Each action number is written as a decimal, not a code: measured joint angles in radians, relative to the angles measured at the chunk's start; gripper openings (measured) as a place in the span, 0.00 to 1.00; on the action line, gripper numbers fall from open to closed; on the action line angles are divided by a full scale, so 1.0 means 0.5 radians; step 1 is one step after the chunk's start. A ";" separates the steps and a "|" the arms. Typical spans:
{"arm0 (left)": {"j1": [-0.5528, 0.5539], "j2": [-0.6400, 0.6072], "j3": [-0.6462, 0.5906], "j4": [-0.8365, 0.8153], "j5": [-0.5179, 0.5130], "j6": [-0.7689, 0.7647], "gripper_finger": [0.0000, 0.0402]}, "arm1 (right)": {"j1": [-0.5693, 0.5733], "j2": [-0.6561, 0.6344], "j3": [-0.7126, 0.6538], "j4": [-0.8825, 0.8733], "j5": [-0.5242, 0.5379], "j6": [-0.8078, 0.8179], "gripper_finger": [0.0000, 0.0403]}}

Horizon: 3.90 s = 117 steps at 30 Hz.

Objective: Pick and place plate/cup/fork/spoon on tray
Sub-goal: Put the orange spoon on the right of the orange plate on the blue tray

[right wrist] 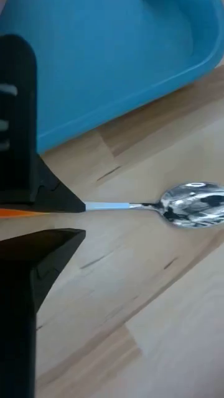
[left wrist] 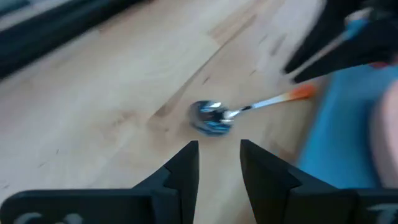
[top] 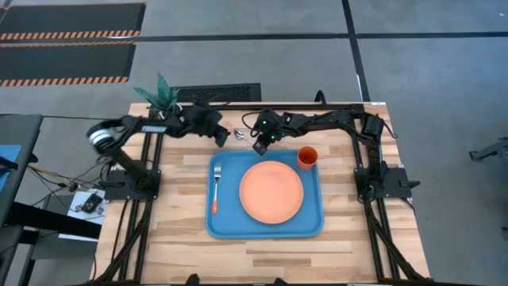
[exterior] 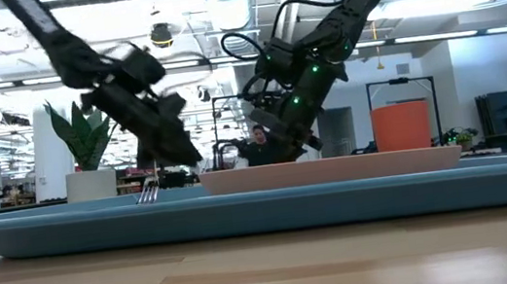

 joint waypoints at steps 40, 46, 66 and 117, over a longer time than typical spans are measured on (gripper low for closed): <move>0.203 0.755 0.852 -0.740 0.242 0.289 0.11 | 0.011 0.000 0.001 0.029 -0.001 -0.100 0.19; 0.326 0.714 0.854 -0.736 0.257 0.427 0.02 | 0.007 0.000 0.001 0.028 -0.001 -0.098 0.19; 0.456 0.522 1.180 -1.325 0.342 1.013 0.00 | -0.065 -0.413 0.001 -0.164 0.002 -0.216 0.19; -0.559 -0.062 0.955 -2.172 0.489 1.333 0.00 | 0.079 -2.401 -1.445 0.126 -0.045 -0.394 0.13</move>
